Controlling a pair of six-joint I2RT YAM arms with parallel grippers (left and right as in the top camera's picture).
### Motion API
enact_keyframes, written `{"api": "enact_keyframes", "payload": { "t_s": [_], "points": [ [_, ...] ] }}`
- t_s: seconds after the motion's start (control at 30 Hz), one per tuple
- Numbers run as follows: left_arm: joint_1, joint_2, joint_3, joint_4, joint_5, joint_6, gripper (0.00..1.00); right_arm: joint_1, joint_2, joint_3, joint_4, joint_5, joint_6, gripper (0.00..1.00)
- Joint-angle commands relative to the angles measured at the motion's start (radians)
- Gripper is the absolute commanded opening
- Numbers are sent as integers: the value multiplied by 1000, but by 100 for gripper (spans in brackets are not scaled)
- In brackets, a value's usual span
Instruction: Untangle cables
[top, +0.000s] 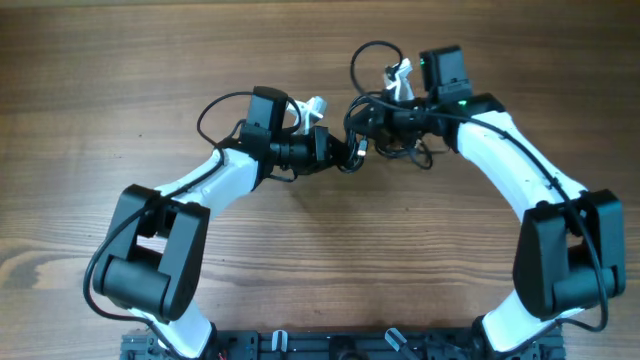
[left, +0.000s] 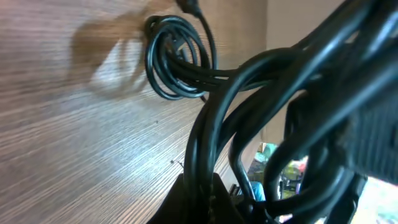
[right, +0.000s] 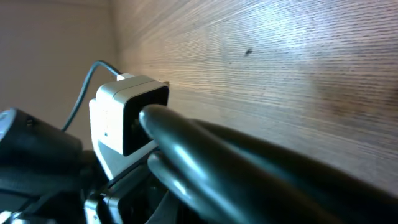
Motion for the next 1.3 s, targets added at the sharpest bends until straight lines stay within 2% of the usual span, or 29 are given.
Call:
{"api": "enact_keyframes", "payload": {
  "t_s": [0.0, 0.13, 0.27, 0.3, 0.33, 0.37, 0.47, 0.6, 0.77, 0.87, 0.97, 1.13, 1.27],
  "points": [
    [-97, 32, -75, -80, 44, 90, 4, -129, -34, 65, 79, -68, -42, 4],
    [-97, 32, -75, -137, -130, 89, 4, -229, -34, 65, 17, -143, -124, 4],
    [-97, 32, -75, -141, -161, 87, 4, -244, -34, 65, -37, -157, -192, 7],
    [-96, 32, -75, -133, -160, 87, 4, -234, -34, 65, -71, -151, -241, 32],
    [-96, 32, -75, -121, -159, 82, 4, -219, -34, 65, -124, -98, -279, 63],
    [-96, 32, -75, -108, -155, 74, 4, -205, -34, 65, -167, -13, -290, 69],
    [-97, 32, -75, -74, -149, 27, 4, -169, -34, 65, -232, 178, -306, 69],
    [-96, 32, -75, -71, -211, 8, 4, -135, -36, 65, -285, 149, -391, 67],
    [-80, 32, -75, -60, -547, -298, 4, -119, -112, 65, -323, -21, -463, 60],
    [-69, 14, -72, 8, -557, -322, 4, -95, -170, 65, -326, -27, -467, 59],
    [-70, -91, -71, -1, -575, -314, 4, -43, -178, 65, -333, -6, -460, 59],
    [-70, -312, -71, -96, -575, -367, 4, 84, -178, 65, -406, 306, -397, 59],
    [-71, -394, -71, -105, -520, -419, 4, 99, -177, 65, -383, 368, -370, 57]
  ]
}}
